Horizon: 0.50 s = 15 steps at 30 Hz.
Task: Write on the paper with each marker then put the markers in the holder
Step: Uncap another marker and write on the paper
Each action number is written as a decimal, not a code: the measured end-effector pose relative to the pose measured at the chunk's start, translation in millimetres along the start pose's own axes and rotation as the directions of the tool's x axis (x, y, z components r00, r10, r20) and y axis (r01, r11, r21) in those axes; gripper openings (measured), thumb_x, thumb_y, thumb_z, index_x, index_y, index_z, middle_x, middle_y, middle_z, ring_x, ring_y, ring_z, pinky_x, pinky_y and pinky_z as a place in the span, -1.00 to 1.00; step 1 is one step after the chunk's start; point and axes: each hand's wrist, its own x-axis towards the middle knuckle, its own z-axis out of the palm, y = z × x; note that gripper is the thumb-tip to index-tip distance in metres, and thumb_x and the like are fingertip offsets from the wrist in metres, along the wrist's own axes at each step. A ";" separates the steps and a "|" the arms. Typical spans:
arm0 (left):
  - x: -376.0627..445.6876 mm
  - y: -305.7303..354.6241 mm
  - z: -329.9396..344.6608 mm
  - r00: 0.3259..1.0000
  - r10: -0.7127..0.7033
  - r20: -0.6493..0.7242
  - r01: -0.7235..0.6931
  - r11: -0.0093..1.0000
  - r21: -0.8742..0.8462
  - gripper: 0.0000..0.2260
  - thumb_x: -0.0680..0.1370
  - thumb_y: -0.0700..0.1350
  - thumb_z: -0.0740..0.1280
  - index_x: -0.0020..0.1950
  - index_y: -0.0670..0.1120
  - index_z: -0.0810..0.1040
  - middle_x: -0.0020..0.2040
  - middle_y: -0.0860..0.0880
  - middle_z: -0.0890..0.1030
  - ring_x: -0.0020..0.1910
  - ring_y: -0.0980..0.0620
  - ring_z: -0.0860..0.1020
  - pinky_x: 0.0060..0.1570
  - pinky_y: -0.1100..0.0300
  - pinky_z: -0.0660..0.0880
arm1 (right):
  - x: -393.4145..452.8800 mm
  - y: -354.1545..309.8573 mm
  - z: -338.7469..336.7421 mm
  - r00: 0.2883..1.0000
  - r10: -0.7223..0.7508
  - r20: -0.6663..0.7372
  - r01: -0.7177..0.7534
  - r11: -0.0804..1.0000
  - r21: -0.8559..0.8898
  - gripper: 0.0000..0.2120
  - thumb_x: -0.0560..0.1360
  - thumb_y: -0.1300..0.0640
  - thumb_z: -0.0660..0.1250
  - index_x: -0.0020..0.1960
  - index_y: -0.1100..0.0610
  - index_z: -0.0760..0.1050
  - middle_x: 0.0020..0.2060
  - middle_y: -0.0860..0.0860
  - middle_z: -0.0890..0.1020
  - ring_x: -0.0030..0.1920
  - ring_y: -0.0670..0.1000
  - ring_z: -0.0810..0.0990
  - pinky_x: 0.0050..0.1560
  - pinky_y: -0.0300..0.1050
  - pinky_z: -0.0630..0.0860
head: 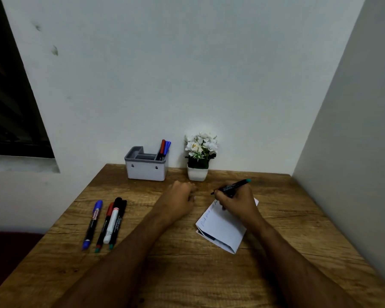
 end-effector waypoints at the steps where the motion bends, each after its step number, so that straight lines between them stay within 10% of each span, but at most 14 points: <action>1: 2.1 -1.7 -0.7 0.999 -0.034 0.003 0.034 0.999 0.038 -0.80 0.54 -0.10 0.35 0.14 -0.06 0.66 0.08 -0.05 0.68 0.08 -0.02 0.61 0.09 0.04 0.59 | 0.7 -0.7 1.2 1.000 -0.002 0.002 0.002 1.000 0.000 -0.89 0.52 0.24 0.44 -0.17 0.18 0.69 -0.39 0.07 0.70 -0.41 -0.06 0.65 -0.29 0.04 0.61; 7: 5.3 -4.7 6.3 0.985 -0.147 0.091 0.125 0.969 0.212 -0.89 0.55 -0.19 0.30 -0.08 -0.11 0.63 -0.11 -0.09 0.64 -0.10 -0.07 0.61 -0.19 0.11 0.54 | 5.5 3.2 5.2 1.000 -0.014 0.010 0.014 1.000 0.022 -0.89 0.53 0.24 0.45 -0.16 0.15 0.70 -0.40 0.09 0.70 -0.40 0.00 0.67 -0.28 0.08 0.63; 15: 5.6 -0.5 9.9 0.984 -0.174 0.038 0.154 0.939 0.308 -0.88 0.58 -0.28 0.29 0.03 -0.13 0.60 0.03 -0.12 0.61 0.03 -0.10 0.59 -0.07 0.09 0.57 | 5.6 3.3 11.5 0.999 -0.023 0.031 0.023 1.000 0.015 -0.89 0.53 0.23 0.44 -0.13 0.09 0.72 -0.37 0.06 0.71 -0.36 0.00 0.68 -0.24 0.09 0.64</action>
